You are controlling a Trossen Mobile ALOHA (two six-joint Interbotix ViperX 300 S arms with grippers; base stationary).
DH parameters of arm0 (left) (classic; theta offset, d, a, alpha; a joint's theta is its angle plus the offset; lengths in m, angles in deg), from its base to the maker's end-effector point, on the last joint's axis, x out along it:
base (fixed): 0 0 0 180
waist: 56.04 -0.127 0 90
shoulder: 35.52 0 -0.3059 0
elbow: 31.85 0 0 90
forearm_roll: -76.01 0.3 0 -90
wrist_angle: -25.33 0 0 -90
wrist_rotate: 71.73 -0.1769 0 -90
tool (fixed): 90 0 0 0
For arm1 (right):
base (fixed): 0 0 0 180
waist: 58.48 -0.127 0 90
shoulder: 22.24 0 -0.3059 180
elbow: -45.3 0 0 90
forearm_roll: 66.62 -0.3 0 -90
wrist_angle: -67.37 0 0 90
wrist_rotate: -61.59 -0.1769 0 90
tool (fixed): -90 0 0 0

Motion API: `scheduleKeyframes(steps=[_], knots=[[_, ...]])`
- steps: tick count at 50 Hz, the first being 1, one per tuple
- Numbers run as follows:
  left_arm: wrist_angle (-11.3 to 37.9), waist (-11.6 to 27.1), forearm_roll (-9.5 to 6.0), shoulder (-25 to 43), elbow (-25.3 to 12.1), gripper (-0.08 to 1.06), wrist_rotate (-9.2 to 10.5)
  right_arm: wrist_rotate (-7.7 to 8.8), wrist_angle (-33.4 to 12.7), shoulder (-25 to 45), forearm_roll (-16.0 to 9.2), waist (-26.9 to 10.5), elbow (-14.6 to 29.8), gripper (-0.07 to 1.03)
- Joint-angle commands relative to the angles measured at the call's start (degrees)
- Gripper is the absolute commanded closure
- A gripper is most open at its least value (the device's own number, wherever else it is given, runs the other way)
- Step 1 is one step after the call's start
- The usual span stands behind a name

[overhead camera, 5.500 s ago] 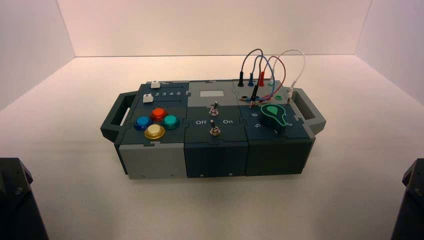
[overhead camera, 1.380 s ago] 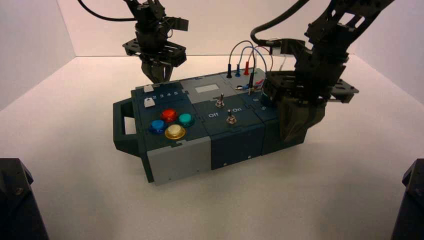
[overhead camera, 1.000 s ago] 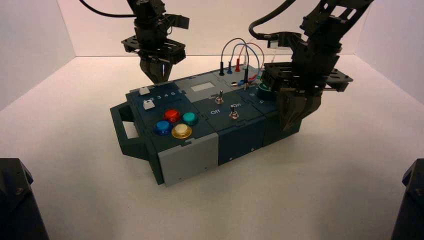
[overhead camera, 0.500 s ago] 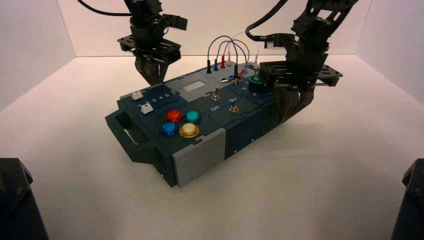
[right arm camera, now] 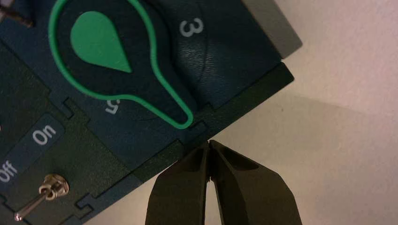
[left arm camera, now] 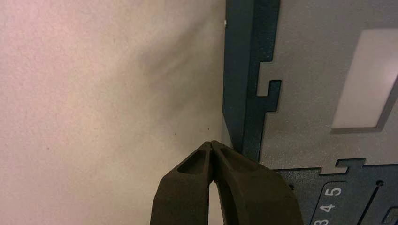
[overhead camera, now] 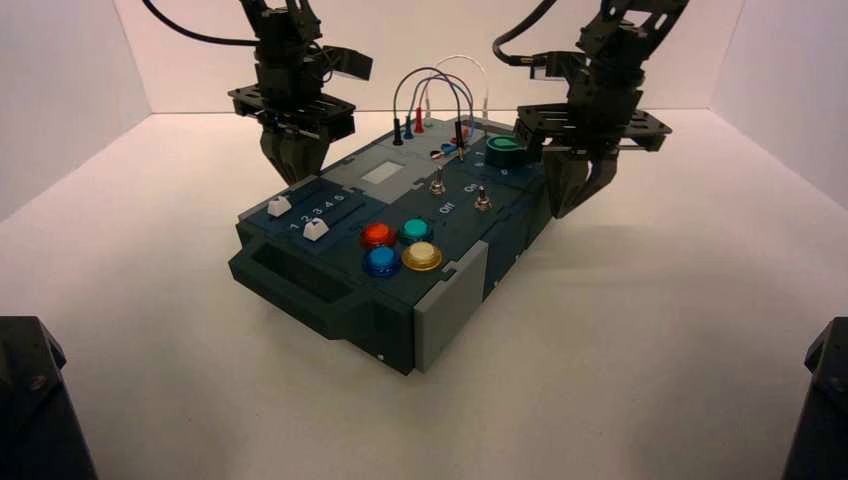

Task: Rotate the box counterclockwise.

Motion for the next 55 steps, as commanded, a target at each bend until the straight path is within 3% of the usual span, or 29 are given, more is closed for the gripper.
scheduleKeyframes(steps=[1,28,55], knots=[[0.53,4.66,-0.7,-0.79,-0.26,1.01,-0.18,0.0,0.7,1.05,0.0,-0.53,4.13,0.99],[1.76,8.44,-1.05,-0.79,-0.88,1.01,-0.18,0.18,-1.23,4.04,2.81,1.49,9.76,0.99],[2.99,9.4,-1.67,-1.23,-0.18,1.01,-0.09,0.18,-3.6,6.06,3.52,1.49,15.29,0.99]])
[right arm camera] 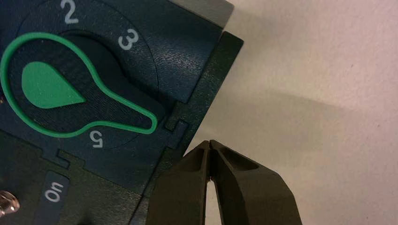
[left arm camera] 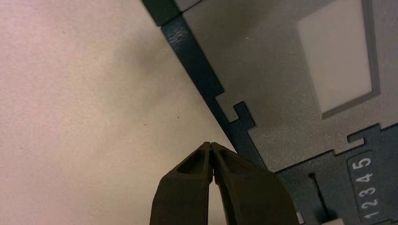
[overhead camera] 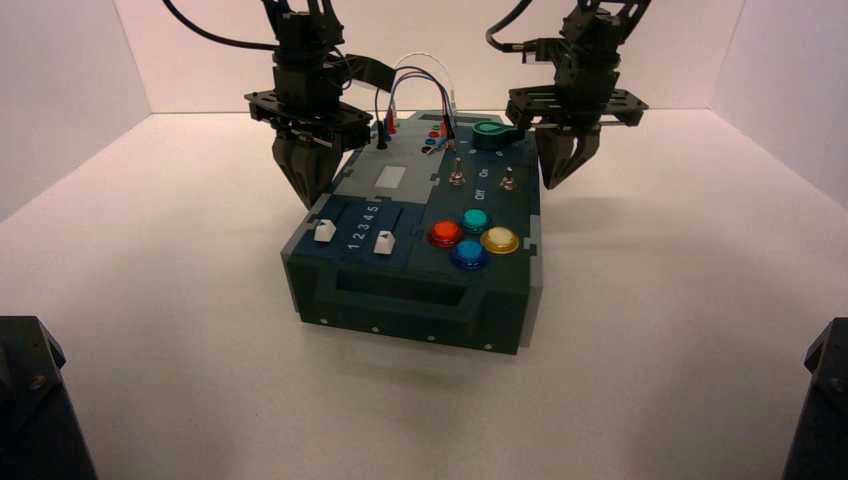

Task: Rotate the box counterclockwise.

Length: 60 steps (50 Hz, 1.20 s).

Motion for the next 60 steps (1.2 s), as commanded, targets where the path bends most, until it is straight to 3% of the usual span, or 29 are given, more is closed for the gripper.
scheduleKeyframes(steps=[1,22,32,40,60], knots=[[-0.35,4.48,-1.58,-1.32,-0.35,1.01,-0.09,0.18,0.09,-0.7,-0.44,-1.49,3.52,0.99],[-0.09,5.54,-1.67,-1.67,1.58,1.01,-0.09,0.18,-2.29,2.02,-0.44,-1.49,8.44,0.99],[-0.18,5.63,-1.67,-1.93,1.67,1.01,0.18,0.18,-2.55,1.58,-0.44,-1.49,8.09,0.99],[-0.26,5.01,-1.41,-3.69,1.85,1.01,0.18,0.18,-2.99,-1.14,0.0,-1.49,5.62,0.99],[-2.81,-2.2,-1.32,-11.87,6.06,1.01,0.18,0.26,-3.52,-13.01,-0.44,-3.78,-6.42,0.99]])
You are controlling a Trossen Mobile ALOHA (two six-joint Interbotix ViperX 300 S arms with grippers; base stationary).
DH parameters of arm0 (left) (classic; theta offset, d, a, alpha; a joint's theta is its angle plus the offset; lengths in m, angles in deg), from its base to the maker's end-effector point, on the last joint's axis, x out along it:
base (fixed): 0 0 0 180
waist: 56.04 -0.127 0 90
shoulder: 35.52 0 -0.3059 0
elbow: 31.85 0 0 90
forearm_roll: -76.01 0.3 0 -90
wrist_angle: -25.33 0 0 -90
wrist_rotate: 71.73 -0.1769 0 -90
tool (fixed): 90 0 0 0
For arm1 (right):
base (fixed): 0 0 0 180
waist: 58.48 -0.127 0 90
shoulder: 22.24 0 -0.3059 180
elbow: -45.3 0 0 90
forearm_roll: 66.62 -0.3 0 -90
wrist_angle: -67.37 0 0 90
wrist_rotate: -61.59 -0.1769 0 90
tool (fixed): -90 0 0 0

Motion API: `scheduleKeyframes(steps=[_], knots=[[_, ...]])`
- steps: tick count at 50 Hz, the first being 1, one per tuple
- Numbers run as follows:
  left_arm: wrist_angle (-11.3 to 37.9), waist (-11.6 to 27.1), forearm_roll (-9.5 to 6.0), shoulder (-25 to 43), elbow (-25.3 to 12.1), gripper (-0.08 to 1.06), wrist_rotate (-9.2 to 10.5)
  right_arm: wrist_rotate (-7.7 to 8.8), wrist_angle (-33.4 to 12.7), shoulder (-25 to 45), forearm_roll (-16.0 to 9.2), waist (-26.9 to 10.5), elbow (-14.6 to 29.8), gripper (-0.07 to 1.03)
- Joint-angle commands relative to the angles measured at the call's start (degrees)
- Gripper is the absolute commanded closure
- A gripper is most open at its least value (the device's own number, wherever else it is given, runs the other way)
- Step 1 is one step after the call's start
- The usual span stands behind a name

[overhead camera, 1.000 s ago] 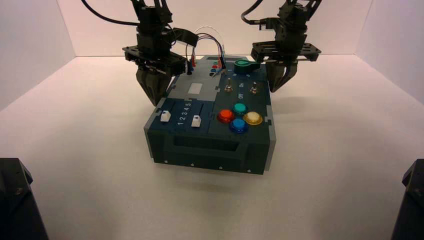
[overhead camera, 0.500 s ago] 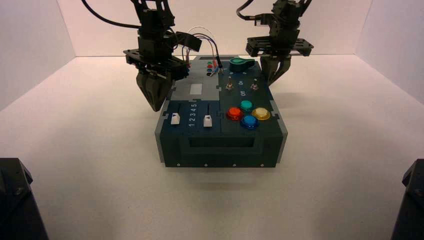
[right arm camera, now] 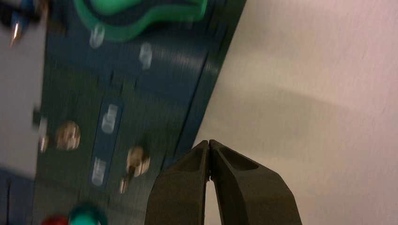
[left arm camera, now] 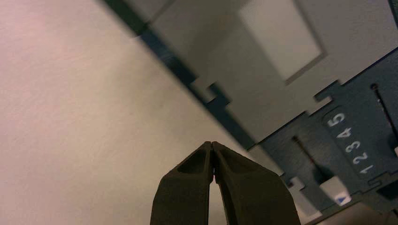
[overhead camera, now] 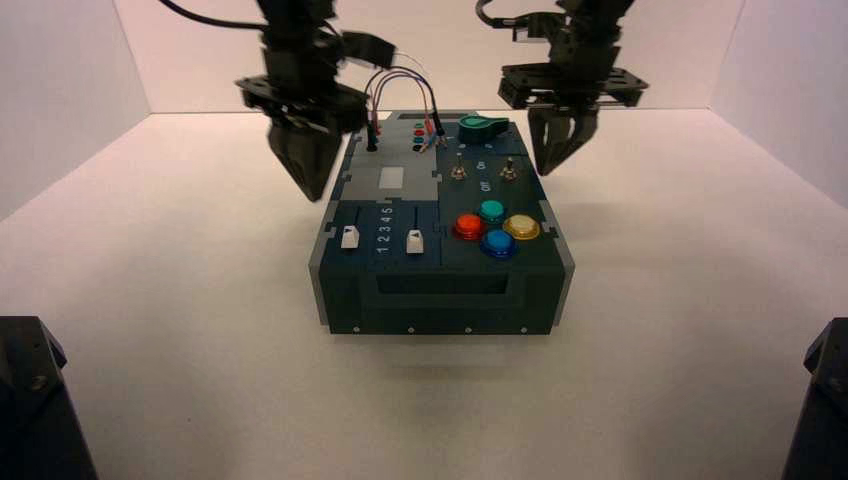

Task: Rotate the box counterclockwise.

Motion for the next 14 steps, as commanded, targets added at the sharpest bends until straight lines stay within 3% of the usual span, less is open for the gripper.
scheduleKeyframes(steps=[1,14], knots=[[-1.41,-1.23,0.0,-3.78,0.79,1.01,0.09,0.09,0.09,-5.01,-0.35,-1.32,-2.02,0.99],[-2.81,-1.32,-0.18,-5.19,2.02,1.01,0.79,-0.09,-0.44,-9.14,-0.44,-1.76,-4.83,0.99]])
